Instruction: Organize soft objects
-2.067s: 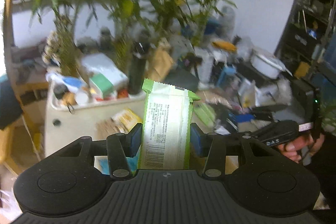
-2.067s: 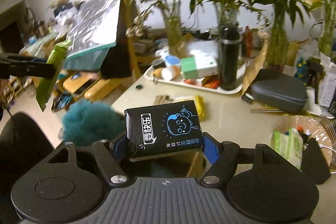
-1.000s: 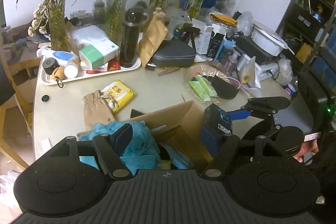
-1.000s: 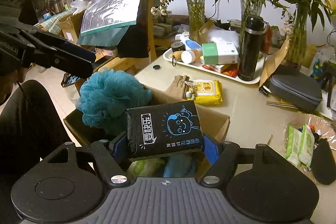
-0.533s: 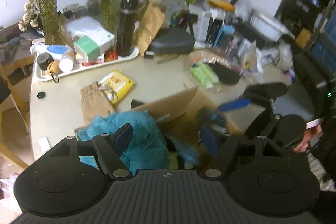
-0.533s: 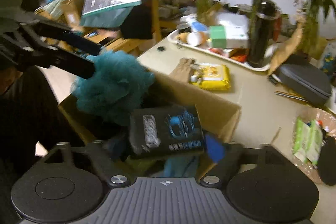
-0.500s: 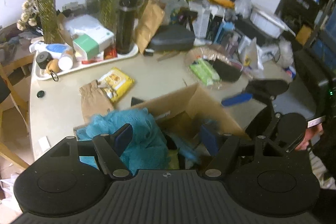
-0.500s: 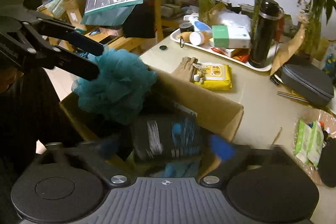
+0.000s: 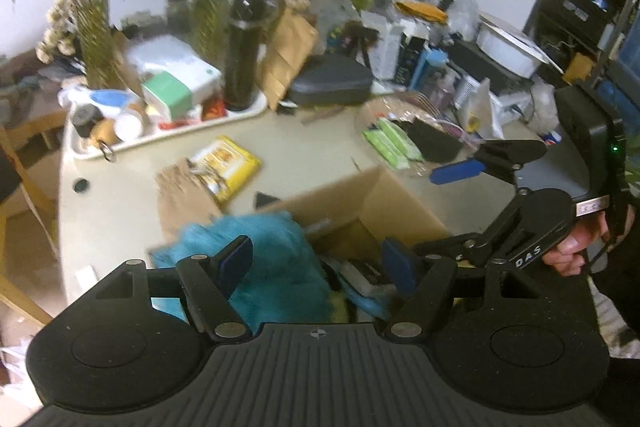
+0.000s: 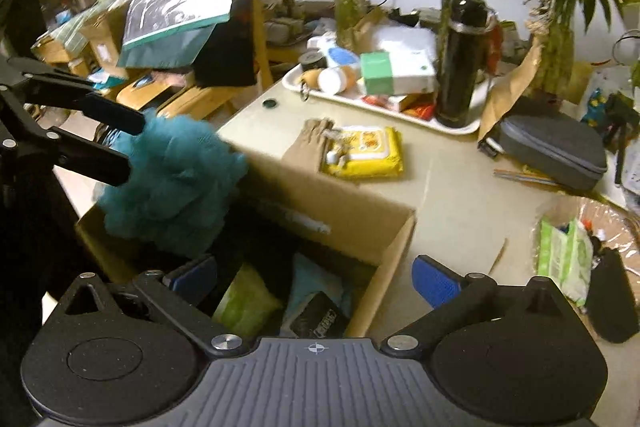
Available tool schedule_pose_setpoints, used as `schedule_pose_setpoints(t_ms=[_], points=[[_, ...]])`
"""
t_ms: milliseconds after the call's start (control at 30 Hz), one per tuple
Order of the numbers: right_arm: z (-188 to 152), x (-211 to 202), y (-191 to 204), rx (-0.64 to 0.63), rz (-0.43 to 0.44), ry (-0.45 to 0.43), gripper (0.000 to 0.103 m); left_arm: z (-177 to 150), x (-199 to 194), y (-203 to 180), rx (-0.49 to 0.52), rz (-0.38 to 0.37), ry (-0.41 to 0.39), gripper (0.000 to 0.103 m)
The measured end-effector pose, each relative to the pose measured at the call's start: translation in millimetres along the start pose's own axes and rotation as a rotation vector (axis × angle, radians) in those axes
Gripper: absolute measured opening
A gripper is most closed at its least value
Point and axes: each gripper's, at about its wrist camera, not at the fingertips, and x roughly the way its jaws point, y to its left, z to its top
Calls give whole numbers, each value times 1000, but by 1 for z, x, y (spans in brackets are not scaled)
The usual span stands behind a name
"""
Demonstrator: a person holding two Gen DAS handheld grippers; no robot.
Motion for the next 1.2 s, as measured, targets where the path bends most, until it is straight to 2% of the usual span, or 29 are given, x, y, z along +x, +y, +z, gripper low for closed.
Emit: schedule_pose_setpoints(t_ms=[300,433,600,800,933,1000,1133,1200], points=[[24,17,-22,98,-56,-64,103,13,7,37,-40,121,-59,70],[31,21,-27,137,-56,-92,103,19,7,56,-95,114,-76,70],[40,27,-31,174,-45,-132,103,24,11,70,-114,133,-94,70],[53,48,-46,175,-15,-187,103,27,35,93,-131,123,-128,70],[53,66,-74,293,31,-242,103,28,56,114,-190,124,-91,70],[51,73,-85,341,35,-236,103,29,62,123,-213,124,-81,70],[54,83,-93,289,-52,-221,103,32,75,137,-230,175,-61,70],[57,90,-94,249,-82,-208,103,33,83,145,-261,177,-40,70]])
